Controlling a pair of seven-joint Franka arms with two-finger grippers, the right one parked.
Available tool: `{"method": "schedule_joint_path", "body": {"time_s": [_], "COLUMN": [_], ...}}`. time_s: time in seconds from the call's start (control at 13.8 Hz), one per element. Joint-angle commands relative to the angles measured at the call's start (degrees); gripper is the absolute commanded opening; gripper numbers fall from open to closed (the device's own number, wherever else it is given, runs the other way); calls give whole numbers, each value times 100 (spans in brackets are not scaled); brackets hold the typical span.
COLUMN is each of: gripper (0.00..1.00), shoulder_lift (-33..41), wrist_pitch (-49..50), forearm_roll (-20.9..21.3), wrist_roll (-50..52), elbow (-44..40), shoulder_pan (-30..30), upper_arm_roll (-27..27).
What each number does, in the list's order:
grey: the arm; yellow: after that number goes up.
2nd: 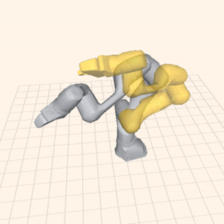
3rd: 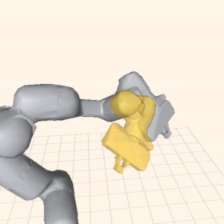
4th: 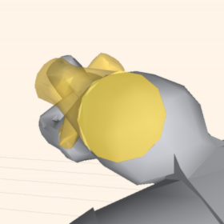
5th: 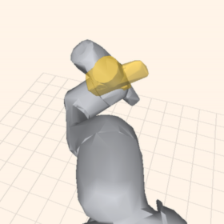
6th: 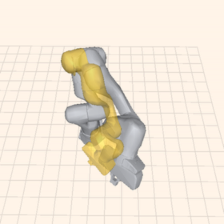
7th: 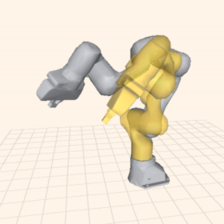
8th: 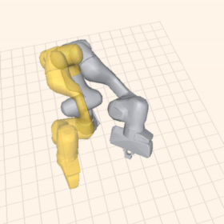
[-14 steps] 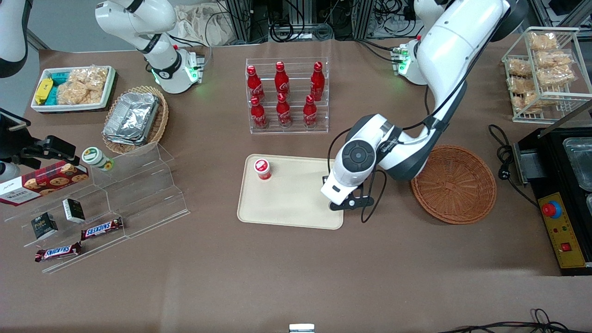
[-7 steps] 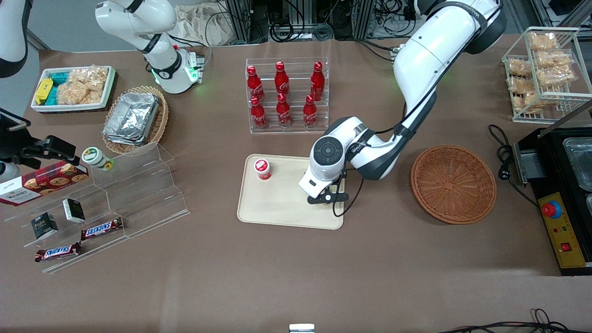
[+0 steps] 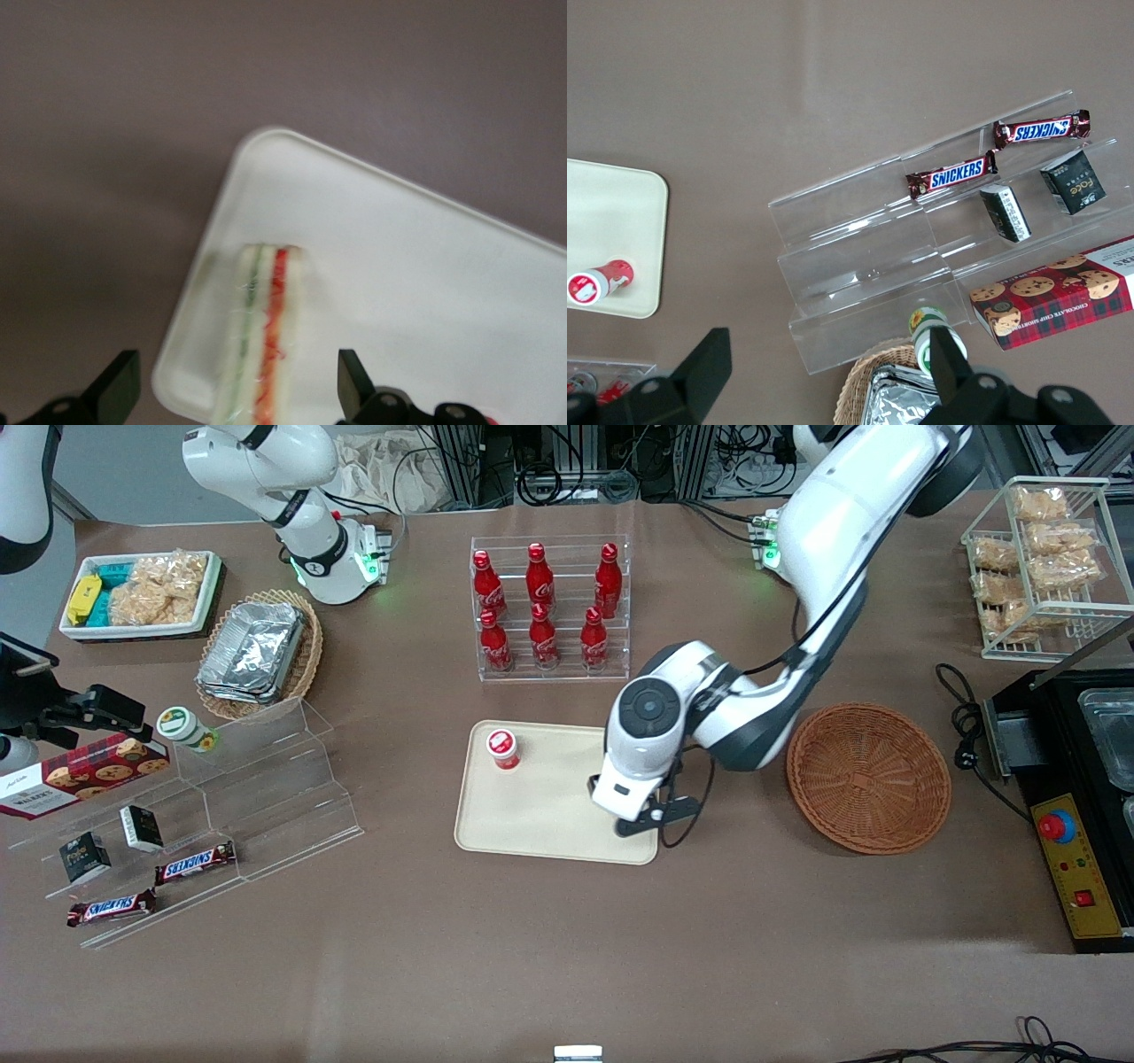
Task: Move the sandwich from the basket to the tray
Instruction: 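Lower the sandwich onto the tray and open the left gripper, then raise the left gripper away from the tray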
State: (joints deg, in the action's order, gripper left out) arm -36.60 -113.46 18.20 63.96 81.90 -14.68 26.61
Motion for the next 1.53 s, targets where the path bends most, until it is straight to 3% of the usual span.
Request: {"method": "schedule_joint_path", "body": {"time_s": [0.0,0.29,0.65,1.02,1.09,1.24,1.31,1.45], "gripper": [100,100,100,100,100,100,100,100], "shoulder_lift": [1143,1997,2447,2842,2886,3035,3132,3308], "wrist_pitch": [745,1501,1898,2433,2521,2566,2618,2732], "forearm_roll": [-360,-422,-896,-1503,-1504,-1608,-1870,-2004], "wrist_roll": [38,-339,-1533,-3869,-4222,-4837,-5171,-5927], "elbow": [221,256,291,318,335,344,344,431], "shoulder_pan": [499,1317,1958,3014,2971,2124,1814,1444], "upper_arm_roll": [2,11,2,-24,-207,-1485,-2128,-2842]}}
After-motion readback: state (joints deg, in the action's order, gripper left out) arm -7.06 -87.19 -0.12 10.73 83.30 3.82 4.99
